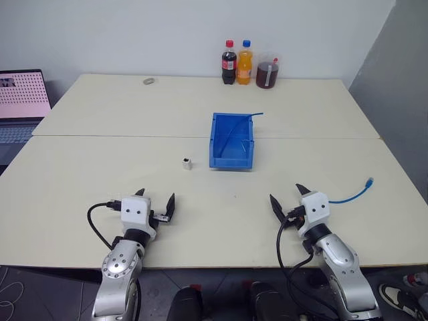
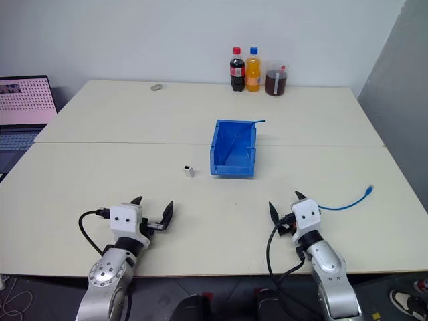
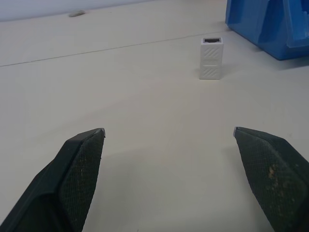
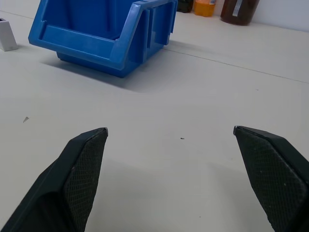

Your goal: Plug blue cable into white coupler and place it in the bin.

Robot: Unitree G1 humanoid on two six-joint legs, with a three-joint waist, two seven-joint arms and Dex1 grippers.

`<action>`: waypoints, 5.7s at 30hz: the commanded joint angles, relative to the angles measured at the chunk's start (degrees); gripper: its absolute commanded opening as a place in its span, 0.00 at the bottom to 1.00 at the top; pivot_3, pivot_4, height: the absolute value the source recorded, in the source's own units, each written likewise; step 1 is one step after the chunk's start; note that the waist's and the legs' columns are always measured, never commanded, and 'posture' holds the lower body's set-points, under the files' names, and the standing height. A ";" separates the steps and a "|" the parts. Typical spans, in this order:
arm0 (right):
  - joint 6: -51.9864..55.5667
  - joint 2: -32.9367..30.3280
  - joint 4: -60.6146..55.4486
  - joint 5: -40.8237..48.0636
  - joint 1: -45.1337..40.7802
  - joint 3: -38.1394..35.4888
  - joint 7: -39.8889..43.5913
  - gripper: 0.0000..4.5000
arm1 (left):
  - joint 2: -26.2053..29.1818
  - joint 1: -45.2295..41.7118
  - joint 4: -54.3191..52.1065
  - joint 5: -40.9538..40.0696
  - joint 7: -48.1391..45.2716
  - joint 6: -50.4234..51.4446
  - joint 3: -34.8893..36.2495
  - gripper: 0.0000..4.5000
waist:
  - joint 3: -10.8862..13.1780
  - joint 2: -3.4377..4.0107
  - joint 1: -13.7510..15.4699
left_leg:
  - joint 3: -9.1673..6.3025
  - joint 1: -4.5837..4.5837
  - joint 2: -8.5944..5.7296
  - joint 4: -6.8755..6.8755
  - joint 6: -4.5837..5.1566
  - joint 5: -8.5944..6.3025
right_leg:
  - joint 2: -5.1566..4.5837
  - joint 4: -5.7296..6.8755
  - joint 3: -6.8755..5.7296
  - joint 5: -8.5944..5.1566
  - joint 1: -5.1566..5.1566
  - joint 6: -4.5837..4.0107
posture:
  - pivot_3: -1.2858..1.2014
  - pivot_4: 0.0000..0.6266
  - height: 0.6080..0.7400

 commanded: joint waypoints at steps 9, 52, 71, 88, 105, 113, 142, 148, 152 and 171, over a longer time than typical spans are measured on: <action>-1.35 -0.34 -0.97 0.60 -0.42 -0.42 0.52 0.99 | -0.13 0.34 -3.38 -0.01 -0.86 -2.05 -0.82 1.00 | 0.00 0.00 0.00 | 0.00 0.00 0.00 0.00 0.00 0.00 | 0.00 0.00 0.00 0.00 0.00 0.00 | 0.52 0.24 1.00; 50.33 8.80 -21.97 5.71 -9.99 -30.50 -24.68 0.99 | 18.27 -30.71 -3.73 -18.05 -54.85 19.17 -22.47 1.00 | -0.03 0.08 -0.27 | -0.37 -0.14 -0.05 -0.02 0.00 0.00 | 0.05 0.04 -0.24 -0.16 -0.02 -0.17 | 0.52 0.24 1.00; 47.73 6.77 2.48 6.94 -24.97 -35.30 -28.42 0.64 | 18.19 -28.69 -5.36 -17.19 -54.02 18.96 -23.05 1.00 | 0.01 0.14 -0.80 | -0.45 -0.24 -0.08 -0.01 0.00 0.01 | 0.05 0.04 -0.30 -0.17 -0.04 -0.14 | 0.52 0.24 1.00; 50.65 5.39 3.04 15.06 -30.30 -42.15 -29.55 0.01 | 17.68 -28.67 -4.53 -16.09 -53.21 17.38 -22.56 1.00 | 0.02 0.16 -1.48 | -0.49 -0.25 -0.08 -0.02 0.01 0.01 | 0.06 0.03 -0.31 -0.15 -0.03 -0.11 | 0.52 0.24 1.00; 17.75 -42.91 -9.11 13.37 -25.20 0.48 38.79 0.01 | 30.94 -13.02 -3.64 -21.83 -53.64 21.72 -8.40 1.00 | 0.40 0.34 -1.31 | -0.71 -0.22 -0.03 -0.15 0.03 -0.01 | 0.07 -0.04 -0.54 -0.39 -0.03 -0.32 | 0.52 0.24 1.00; -8.81 -27.53 12.40 -4.27 -40.42 22.66 43.71 0.01 | 34.14 -8.90 0.09 -23.28 -52.99 24.20 -0.24 1.00 | 0.69 -0.12 -2.06 | -0.69 -0.25 0.00 0.00 0.02 0.00 | 0.00 0.04 -0.62 -0.32 -0.06 -0.24 | 0.52 0.24 1.00; 18.19 -18.38 0.92 6.49 -35.07 14.73 46.95 0.87 | 28.47 -15.02 3.47 -13.39 -49.73 19.48 -11.43 1.00 | 0.71 -0.12 1.50 | -1.17 -0.43 0.00 0.02 -0.01 0.01 | -0.06 0.24 -1.36 -0.35 0.02 -0.92 | 0.52 0.24 1.00; 30.42 -17.58 -12.11 9.16 -25.45 10.59 37.67 0.87 | 24.59 -18.27 7.87 -6.20 -45.05 16.28 -16.24 1.00 | 0.60 0.01 1.64 | -1.23 -0.42 -0.03 0.09 -0.01 0.01 | -0.03 0.25 -1.37 -0.35 0.07 -0.88 | 0.52 0.24 1.00; 35.94 -16.27 -16.64 10.49 -22.06 8.70 32.38 0.87 | 23.16 -19.84 9.64 -4.51 -44.43 16.79 -18.30 1.00 | 0.46 0.12 1.69 | -1.25 -0.39 -0.06 0.15 -0.01 0.04 | -0.03 0.26 -1.34 -0.38 0.13 -0.43 | 0.52 0.24 1.00; 39.43 -18.03 -20.96 14.54 -19.04 6.92 24.61 0.88 | 19.68 -23.34 13.78 -2.15 -47.07 19.49 -22.68 0.16 | 0.26 0.20 1.66 | -1.25 0.42 -0.10 0.10 0.03 0.06 | -0.11 0.04 -1.33 -0.41 1.04 -0.44 | 0.52 0.24 1.00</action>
